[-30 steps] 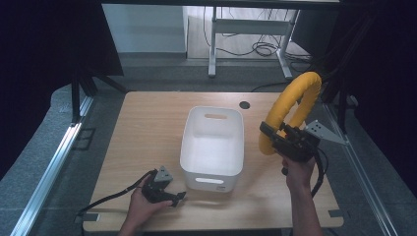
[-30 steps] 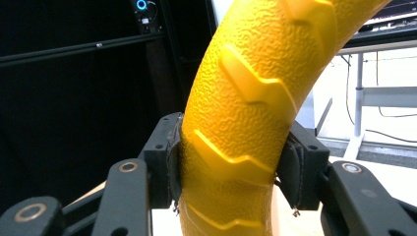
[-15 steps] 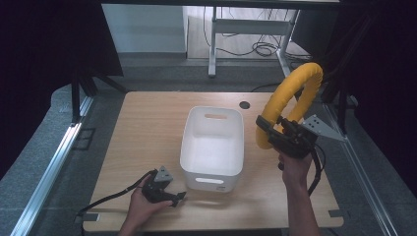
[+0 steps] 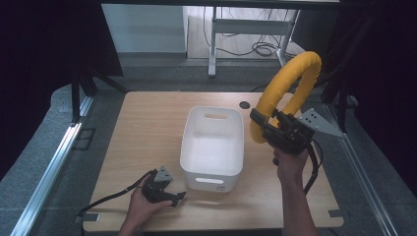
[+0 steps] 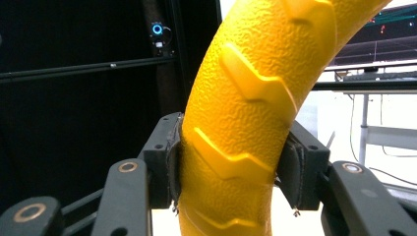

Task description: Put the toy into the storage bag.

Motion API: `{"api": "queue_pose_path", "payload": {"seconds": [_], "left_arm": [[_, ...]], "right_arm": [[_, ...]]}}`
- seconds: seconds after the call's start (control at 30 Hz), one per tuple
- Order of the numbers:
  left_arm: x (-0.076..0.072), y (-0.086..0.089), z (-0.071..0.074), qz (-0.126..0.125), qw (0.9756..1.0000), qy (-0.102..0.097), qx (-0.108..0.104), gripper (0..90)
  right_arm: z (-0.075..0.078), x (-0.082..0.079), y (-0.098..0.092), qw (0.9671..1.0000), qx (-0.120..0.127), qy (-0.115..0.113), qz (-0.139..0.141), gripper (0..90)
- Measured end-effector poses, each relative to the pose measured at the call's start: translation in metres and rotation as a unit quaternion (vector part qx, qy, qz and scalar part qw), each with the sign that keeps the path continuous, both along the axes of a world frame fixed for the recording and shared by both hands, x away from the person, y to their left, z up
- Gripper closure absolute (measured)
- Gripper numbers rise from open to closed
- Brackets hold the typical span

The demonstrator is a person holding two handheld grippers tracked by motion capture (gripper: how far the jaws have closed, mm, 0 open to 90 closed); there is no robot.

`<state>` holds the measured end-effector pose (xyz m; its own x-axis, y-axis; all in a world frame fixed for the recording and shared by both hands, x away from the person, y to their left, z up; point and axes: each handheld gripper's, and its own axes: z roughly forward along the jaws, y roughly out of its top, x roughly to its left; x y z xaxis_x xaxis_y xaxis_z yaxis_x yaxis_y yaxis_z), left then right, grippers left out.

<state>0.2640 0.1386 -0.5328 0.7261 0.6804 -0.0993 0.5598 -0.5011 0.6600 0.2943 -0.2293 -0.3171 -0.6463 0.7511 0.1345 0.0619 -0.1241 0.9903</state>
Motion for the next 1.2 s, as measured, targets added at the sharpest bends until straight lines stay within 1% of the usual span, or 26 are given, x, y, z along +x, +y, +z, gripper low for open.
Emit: {"api": "queue_pose_path", "payload": {"seconds": [0.1,0.17,0.23,0.27,0.33,0.37,0.4,0.47,0.5,0.53,0.7,0.87,0.93,0.97,1.2], "left_arm": [[0.001,0.0,0.0,-0.005,1.0,0.0,0.004,17.2],[0.0,0.0,0.0,-0.003,1.0,0.001,0.003,17.1],[0.0,0.0,0.0,-0.003,1.0,0.001,0.002,17.1],[0.0,0.0,0.0,-0.003,1.0,0.0,0.002,17.1],[0.0,0.0,0.0,-0.003,1.0,0.0,0.003,17.1],[0.0,0.0,0.0,-0.003,1.0,0.001,0.003,17.1],[0.0,0.0,0.0,-0.003,1.0,0.001,0.003,17.1],[0.0,0.0,0.0,-0.003,1.0,0.0,0.003,17.1],[0.0,0.0,0.0,-0.003,1.0,0.0,0.003,17.1],[0.0,0.0,0.0,-0.004,1.0,0.0,0.003,17.1],[0.0,0.001,0.0,-0.004,1.0,0.0,0.004,17.1],[0.0,0.0,0.0,-0.004,1.0,0.0,0.004,17.0],[0.0,0.0,0.0,-0.005,1.0,0.0,0.005,17.1],[0.0,0.0,0.0,-0.005,1.0,0.0,0.005,17.0],[0.0,0.001,0.0,-0.006,1.0,0.0,0.006,17.0]], "right_arm": [[0.005,-0.001,0.004,1.0,0.0,-0.006,0.004,48.8],[0.009,-0.002,0.009,0.9999,-0.002,-0.012,0.008,48.8],[0.01,-0.002,0.011,0.9998,-0.003,-0.013,0.011,48.8],[0.013,-0.002,0.017,0.9997,-0.005,-0.016,0.016,48.8],[0.014,-0.002,0.02,0.9997,-0.006,-0.018,0.018,48.8],[0.017,-0.002,0.026,0.9994,-0.006,-0.019,0.027,48.8],[0.017,-0.002,0.026,0.9994,-0.006,-0.019,0.027,48.8],[0.019,-0.003,0.033,0.9991,-0.008,-0.02,0.036,48.8],[0.021,-0.003,0.041,0.9987,-0.008,-0.023,0.045,48.8],[0.021,-0.003,0.045,0.9984,-0.01,-0.025,0.049,48.7],[0.021,-0.003,0.062,0.9975,-0.01,-0.024,0.065,48.8],[0.018,-0.001,0.075,0.9968,-0.01,-0.02,0.076,48.8],[0.017,0.0,0.077,0.9967,-0.012,-0.02,0.077,48.7],[0.016,0.001,0.081,0.9967,-0.012,-0.021,0.078,48.7],[0.012,0.003,0.089,0.9965,-0.008,-0.018,0.082,48.7]]}}
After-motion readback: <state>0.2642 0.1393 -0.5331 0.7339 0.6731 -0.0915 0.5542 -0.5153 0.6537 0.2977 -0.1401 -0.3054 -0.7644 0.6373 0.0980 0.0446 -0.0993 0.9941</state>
